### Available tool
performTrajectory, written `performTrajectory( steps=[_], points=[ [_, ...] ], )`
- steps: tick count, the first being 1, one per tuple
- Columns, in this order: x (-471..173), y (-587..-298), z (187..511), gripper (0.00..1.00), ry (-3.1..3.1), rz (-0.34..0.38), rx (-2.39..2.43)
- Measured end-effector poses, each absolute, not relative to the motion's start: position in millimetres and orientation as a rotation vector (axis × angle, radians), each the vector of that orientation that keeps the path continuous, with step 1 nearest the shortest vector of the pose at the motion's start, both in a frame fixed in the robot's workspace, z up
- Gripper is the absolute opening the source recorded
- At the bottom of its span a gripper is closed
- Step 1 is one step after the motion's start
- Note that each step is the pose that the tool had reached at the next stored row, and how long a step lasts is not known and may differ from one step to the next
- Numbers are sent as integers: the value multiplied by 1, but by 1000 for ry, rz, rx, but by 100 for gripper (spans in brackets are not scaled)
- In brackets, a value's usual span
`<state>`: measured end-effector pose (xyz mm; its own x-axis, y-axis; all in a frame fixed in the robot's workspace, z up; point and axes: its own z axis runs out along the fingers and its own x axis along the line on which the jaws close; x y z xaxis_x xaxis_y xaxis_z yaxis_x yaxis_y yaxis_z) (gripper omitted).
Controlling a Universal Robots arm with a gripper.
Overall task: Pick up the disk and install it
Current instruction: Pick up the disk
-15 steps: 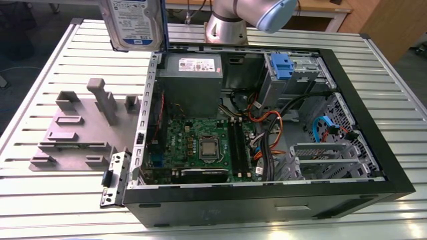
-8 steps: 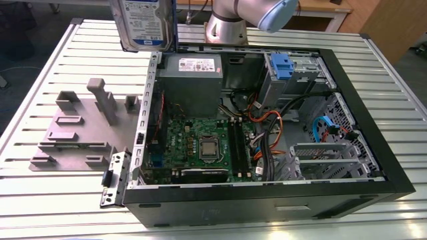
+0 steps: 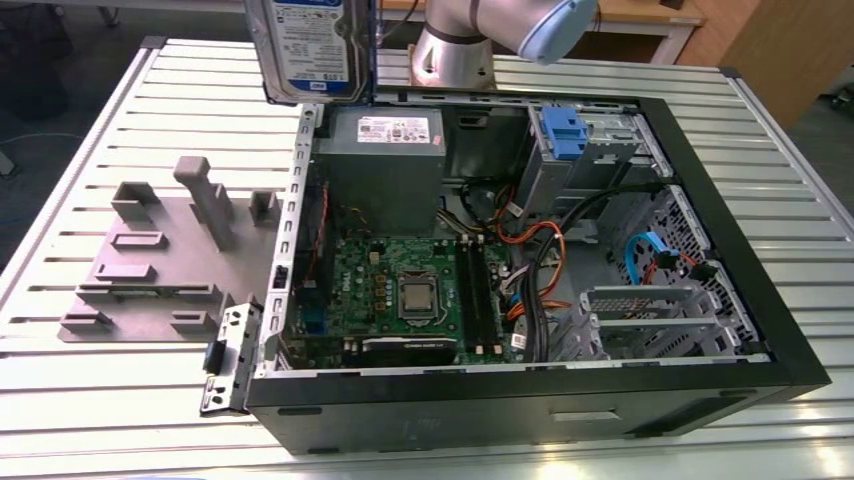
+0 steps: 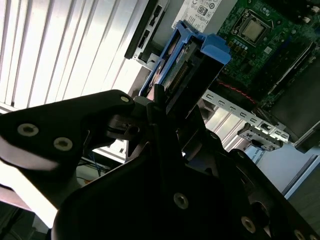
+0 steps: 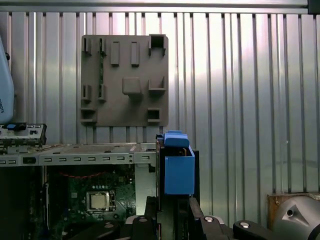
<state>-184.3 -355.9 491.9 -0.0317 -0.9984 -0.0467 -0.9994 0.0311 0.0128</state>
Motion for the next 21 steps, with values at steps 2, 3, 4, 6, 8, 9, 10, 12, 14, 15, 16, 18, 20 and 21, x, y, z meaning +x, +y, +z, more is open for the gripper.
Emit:
performTrajectory(
  steps=[2, 3, 4, 6, 8, 9, 10, 12, 14, 15, 16, 18, 20, 21],
  points=[
    [-180, -356, 492, 35, 2238, 65, -2169],
    [-179, -356, 492, 35, 2238, 65, -2169],
    [-177, -356, 492, 35, 2238, 65, -2169],
    [-173, -356, 492, 35, 2238, 65, -2168],
    [-169, -356, 492, 35, 2238, 65, -2169],
    [-167, -356, 492, 35, 2238, 65, -2169],
    [-165, -356, 492, 35, 2238, 65, -2169],
    [-161, -356, 492, 35, 2238, 65, -2169],
    [-157, -355, 492, 35, 2238, 65, -2169],
    [-154, -355, 491, 35, 2238, 65, -2169],
    [-152, -355, 491, 35, 2238, 65, -2169],
    [-148, -355, 491, 35, 2238, 65, -2169],
    [-143, -355, 491, 35, 2238, 65, -2169],
    [-140, -355, 491, 35, 2238, 65, -2169]
  ],
)
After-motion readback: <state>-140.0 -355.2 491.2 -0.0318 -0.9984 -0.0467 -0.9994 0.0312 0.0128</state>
